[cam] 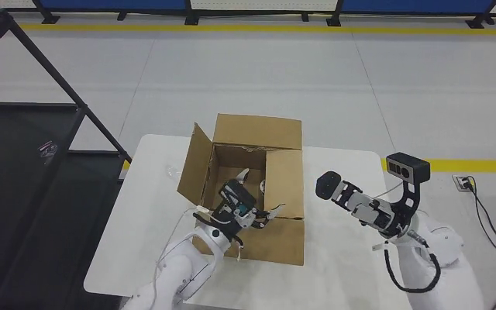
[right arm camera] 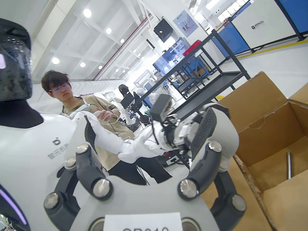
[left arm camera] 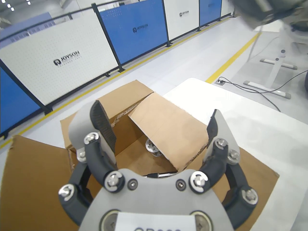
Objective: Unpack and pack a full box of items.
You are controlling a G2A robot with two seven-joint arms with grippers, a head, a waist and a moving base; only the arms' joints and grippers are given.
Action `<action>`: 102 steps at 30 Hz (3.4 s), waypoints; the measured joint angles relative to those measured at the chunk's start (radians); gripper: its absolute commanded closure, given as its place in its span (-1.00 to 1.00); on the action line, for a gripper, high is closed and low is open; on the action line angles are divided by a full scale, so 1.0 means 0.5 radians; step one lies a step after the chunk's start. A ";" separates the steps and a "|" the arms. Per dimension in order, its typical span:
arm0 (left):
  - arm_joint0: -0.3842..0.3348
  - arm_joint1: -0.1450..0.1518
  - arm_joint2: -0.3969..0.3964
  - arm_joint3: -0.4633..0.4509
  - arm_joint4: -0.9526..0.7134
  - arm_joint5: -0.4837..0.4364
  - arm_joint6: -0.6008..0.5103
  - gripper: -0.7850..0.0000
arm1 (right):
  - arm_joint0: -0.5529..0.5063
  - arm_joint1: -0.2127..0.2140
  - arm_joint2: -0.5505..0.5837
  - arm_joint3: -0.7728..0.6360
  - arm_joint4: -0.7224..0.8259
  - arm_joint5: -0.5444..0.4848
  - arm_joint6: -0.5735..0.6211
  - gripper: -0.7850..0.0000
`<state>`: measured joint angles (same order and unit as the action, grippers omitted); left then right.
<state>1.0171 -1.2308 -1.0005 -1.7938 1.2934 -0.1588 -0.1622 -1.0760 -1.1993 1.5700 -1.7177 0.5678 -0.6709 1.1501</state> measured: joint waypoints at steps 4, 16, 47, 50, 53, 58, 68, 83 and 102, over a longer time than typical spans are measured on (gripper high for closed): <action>-0.182 -0.059 0.062 0.122 -0.526 0.090 -0.353 -1.00 | -0.121 0.078 0.084 -0.140 0.233 0.011 0.011 -1.00; -0.175 -0.065 0.060 0.137 -0.561 0.103 -0.364 -1.00 | -0.119 0.076 0.071 -0.158 0.203 0.004 0.001 -1.00; -0.932 -0.323 0.249 1.440 -2.070 0.269 -1.133 -1.00 | -0.083 0.134 0.045 -0.172 -0.158 0.129 -0.138 -1.00; -0.948 -0.344 0.283 1.496 -2.091 0.237 -1.111 -1.00 | -0.070 0.139 0.048 -0.165 -0.265 0.205 -0.220 -1.00; -0.960 -0.365 0.308 1.546 -2.131 0.189 -1.093 -1.00 | -0.058 0.142 0.048 -0.165 -0.364 0.289 -0.328 -1.00; -0.976 -0.394 0.326 1.627 -2.206 0.091 -1.066 -1.00 | -0.043 0.149 0.042 -0.175 -0.415 0.335 -0.395 -1.00; -0.959 -0.386 0.249 1.553 -2.215 -0.006 -1.027 -1.00 | -0.025 0.165 0.032 -0.183 -0.423 0.347 -0.423 -1.00; -0.846 -0.339 0.126 1.235 -2.096 0.075 -1.059 -1.00 | -0.009 0.198 0.076 -0.097 -0.713 0.537 -0.559 -1.00; -0.871 -0.392 0.152 1.224 -2.200 0.061 -0.837 -1.00 | 0.138 0.219 -0.206 0.726 -0.928 0.571 -0.318 -1.00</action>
<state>0.5818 -1.4270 -0.9245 -1.1819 0.1935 -0.1285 -0.5808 -1.0072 -1.0898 1.4669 -1.3547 0.1039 -0.3855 0.9913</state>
